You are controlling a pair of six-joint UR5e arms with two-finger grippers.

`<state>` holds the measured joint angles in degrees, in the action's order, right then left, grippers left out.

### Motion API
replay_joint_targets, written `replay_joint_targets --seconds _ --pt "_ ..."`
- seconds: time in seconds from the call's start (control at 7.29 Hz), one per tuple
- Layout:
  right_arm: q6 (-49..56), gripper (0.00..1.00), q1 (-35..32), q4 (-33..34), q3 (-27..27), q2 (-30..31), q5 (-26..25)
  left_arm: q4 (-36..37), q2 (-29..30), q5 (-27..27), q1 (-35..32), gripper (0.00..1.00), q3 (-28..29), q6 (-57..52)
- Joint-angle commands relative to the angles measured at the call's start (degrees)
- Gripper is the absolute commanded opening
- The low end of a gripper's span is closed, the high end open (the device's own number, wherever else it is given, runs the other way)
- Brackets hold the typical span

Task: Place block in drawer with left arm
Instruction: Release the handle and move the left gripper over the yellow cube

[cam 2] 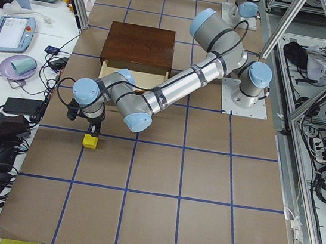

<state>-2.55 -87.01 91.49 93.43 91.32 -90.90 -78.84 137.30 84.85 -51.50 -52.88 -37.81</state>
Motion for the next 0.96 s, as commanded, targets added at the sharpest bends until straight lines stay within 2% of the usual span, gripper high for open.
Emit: replay_joint_targets --seconds 0.0,0.27,0.41,0.82 --pt "0.0 1.0 0.0 0.0 0.0 0.0 0.02 2.8 3.14 0.05 -0.18 0.8 1.64 -0.07" --pt "0.0 1.0 0.0 0.0 0.0 0.0 0.02 3.25 4.72 0.93 -0.79 0.8 3.39 0.02" --pt "0.0 1.0 0.0 0.0 0.0 0.0 0.02 3.51 5.43 1.28 -0.97 0.84 3.57 0.1" --pt "0.0 1.0 0.0 0.0 0.0 0.0 0.02 7.2 7.18 1.29 -1.41 0.84 3.58 -0.07"
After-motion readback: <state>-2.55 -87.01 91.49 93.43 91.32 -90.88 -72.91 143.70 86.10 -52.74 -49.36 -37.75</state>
